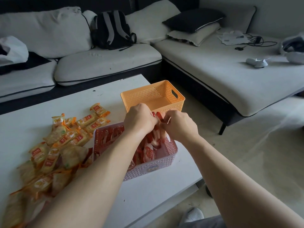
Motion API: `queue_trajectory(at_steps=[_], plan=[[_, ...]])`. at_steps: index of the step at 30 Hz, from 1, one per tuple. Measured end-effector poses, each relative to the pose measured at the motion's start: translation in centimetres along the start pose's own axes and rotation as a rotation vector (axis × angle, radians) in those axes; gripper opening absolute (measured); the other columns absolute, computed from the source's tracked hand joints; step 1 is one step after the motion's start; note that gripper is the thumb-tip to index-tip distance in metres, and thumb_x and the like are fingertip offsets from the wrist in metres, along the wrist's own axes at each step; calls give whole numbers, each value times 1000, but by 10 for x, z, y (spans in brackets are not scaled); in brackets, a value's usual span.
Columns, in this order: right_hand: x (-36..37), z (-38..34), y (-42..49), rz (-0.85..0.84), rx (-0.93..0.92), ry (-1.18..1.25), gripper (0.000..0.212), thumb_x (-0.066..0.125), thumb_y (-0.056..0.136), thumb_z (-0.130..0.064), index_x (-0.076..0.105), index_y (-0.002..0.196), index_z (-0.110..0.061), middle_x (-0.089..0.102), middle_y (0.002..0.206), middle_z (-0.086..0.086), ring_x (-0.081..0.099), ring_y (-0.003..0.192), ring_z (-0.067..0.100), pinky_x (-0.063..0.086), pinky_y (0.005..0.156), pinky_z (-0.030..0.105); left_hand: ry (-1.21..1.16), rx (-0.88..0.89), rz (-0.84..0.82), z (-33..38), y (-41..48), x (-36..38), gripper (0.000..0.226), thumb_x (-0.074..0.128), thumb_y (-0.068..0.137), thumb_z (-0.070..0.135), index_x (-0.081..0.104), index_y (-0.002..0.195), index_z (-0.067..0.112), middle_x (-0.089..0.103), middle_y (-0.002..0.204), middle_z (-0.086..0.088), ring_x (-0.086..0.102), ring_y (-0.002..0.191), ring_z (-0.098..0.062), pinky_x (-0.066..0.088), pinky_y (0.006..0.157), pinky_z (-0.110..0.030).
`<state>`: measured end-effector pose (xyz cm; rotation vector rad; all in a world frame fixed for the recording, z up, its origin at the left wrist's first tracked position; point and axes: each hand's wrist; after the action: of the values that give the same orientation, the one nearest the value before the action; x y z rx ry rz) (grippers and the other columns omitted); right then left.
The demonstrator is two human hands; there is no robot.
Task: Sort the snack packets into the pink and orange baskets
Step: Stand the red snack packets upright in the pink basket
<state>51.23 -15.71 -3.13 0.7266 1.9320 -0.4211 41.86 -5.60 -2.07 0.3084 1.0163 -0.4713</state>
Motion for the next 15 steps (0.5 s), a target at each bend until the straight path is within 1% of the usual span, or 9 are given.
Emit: queue_trajectory(at_steps=[2, 4, 7, 9, 11, 12, 14, 15], plan=[[9, 1, -1, -14, 37, 26, 20, 61, 92, -37, 56, 101, -20, 65, 97, 0, 66, 81, 25, 59, 67, 40, 54, 35, -18, 0, -5, 2, 18, 74, 86, 42, 68, 91, 25, 67, 89, 3, 62, 78, -23, 44, 62, -29], [15, -1, -1, -33, 76, 77, 22, 59, 91, -34, 48, 104, -20, 64, 99, 1, 65, 85, 27, 59, 72, 45, 113, 72, 4, -2, -10, 5, 13, 71, 90, 40, 67, 92, 28, 65, 88, 5, 59, 76, -22, 42, 61, -28], [16, -1, 2, -42, 78, 92, 13, 58, 87, -26, 48, 94, -23, 64, 93, 4, 64, 84, 28, 59, 72, 43, 192, 127, 32, -5, -16, 12, 7, 64, 92, 31, 70, 93, 26, 69, 86, 1, 62, 74, -25, 45, 61, -30], [15, -1, 4, -51, 71, 117, 10, 59, 88, -29, 50, 86, -25, 66, 92, 4, 66, 81, 27, 60, 72, 44, 223, 149, 53, -6, -18, 15, 11, 60, 94, 28, 71, 93, 25, 70, 85, -1, 66, 75, -26, 48, 59, -31], [17, 1, 6, -59, 74, 152, 15, 58, 90, -37, 52, 85, -24, 67, 92, 3, 67, 79, 26, 61, 71, 43, 198, 149, 24, -7, -18, 11, 17, 59, 97, 34, 74, 97, 26, 73, 90, -1, 64, 75, -25, 47, 60, -30], [18, 2, 6, -64, 77, 151, 22, 57, 92, -43, 52, 87, -23, 67, 91, 3, 68, 78, 26, 60, 71, 43, 174, 148, -9, -8, -18, 8, 19, 60, 98, 37, 76, 101, 28, 73, 96, 0, 63, 78, -25, 46, 63, -29], [21, 5, 7, -56, 81, 135, 41, 53, 93, -60, 51, 95, -20, 65, 88, 1, 68, 75, 26, 59, 69, 42, 173, 170, -37, -10, -15, 2, 19, 64, 97, 40, 78, 107, 31, 72, 107, 2, 64, 92, -25, 46, 69, -29], [21, 6, 7, -48, 84, 126, 47, 50, 93, -66, 50, 98, -19, 65, 87, 0, 68, 74, 25, 59, 69, 41, 190, 176, -35, -12, -14, 1, 17, 67, 96, 40, 78, 107, 33, 71, 110, 4, 65, 97, -24, 46, 70, -29]])
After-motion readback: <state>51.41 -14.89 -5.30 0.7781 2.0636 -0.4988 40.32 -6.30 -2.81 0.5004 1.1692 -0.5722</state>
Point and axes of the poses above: each hand's wrist, its own y-axis towards the middle knuckle, its own x-axis out of the palm, z = x × y
